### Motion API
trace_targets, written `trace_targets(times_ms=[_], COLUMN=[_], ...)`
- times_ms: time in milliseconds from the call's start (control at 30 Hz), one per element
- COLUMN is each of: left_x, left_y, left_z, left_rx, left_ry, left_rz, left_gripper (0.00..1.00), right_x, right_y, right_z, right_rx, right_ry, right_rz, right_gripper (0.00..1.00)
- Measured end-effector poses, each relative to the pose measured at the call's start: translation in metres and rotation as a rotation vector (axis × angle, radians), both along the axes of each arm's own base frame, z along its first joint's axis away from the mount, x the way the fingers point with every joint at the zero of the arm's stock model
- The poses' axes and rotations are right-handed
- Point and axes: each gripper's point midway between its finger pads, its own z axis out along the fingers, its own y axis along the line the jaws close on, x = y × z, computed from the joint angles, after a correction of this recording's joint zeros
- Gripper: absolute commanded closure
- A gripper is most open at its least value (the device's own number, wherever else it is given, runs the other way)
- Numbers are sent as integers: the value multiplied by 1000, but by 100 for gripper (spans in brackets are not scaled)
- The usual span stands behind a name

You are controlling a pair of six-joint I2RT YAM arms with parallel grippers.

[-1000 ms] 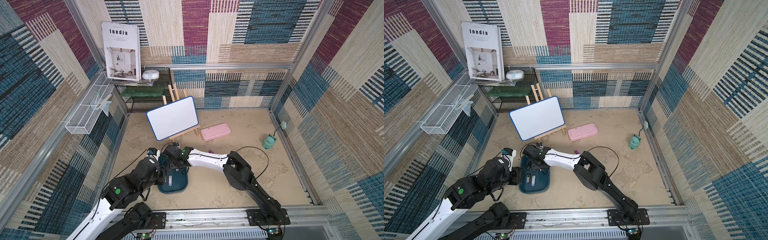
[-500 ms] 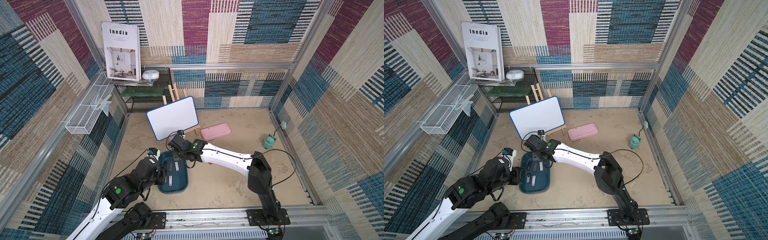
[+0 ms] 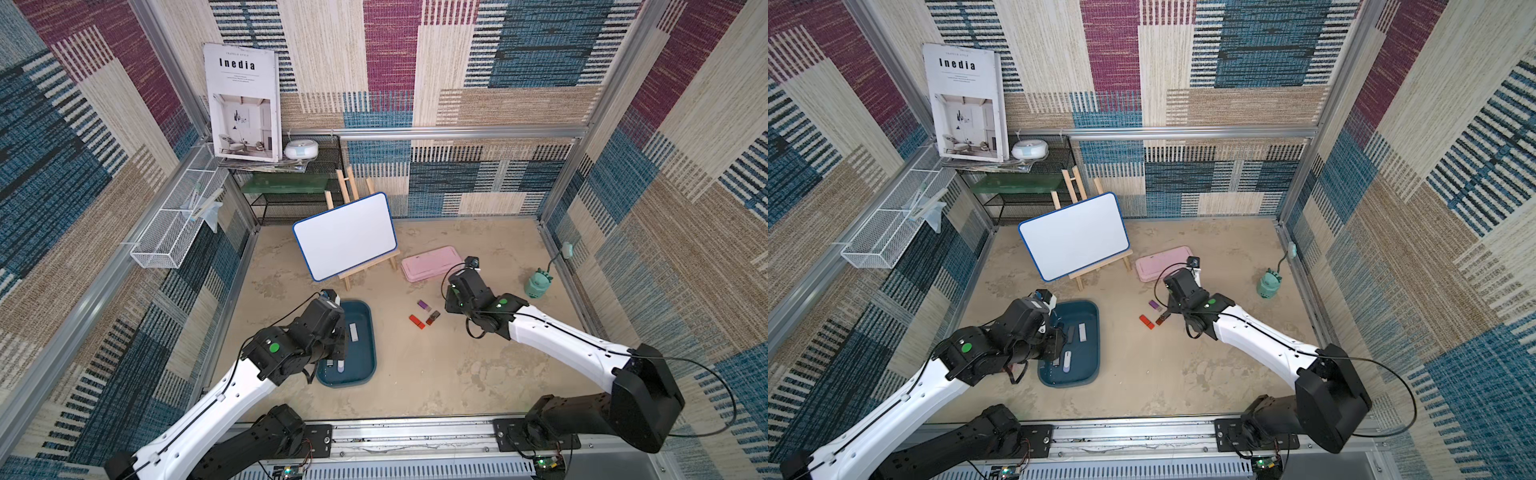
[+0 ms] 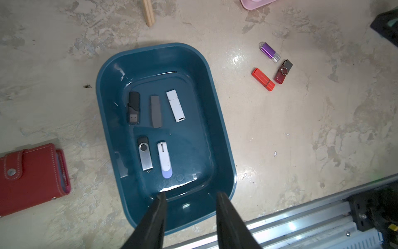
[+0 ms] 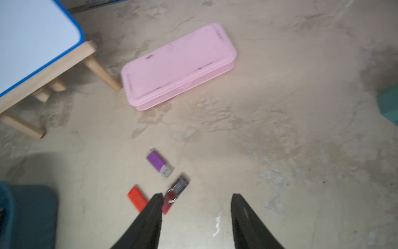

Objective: Put the usb flash drive into the storage box
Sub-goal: Pick up the USB flash from the center of the board.

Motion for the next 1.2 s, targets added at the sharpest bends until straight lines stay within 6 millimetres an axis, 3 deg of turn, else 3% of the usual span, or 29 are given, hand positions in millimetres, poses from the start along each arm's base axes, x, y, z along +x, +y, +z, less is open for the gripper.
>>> trace_targets(times_ms=[133,333,533,767,1200], left_x=[20,38,54,71,100], left_y=[-36,-100,-141,-177,-202], left_z=[-4,-19,-61,-94,-125], left_rx=[-16,3,57,92,168], left_ry=[50,103,190,226,230], left_rz=[-10,-33,25,54,100], left_gripper=[56,52,51,50,51], right_x=[-2,-11,-3,4,5], right_y=[-47,-88,-96,-96,-96], right_z=[-24,-61,-69,-80,-84], right_rx=[-26,-57,-74,-105,-106], right_ry=[-6,-8,-23,6,17], right_rz=[-82,-175,-214,-230,-240], right_gripper=[40,39,38,38,38])
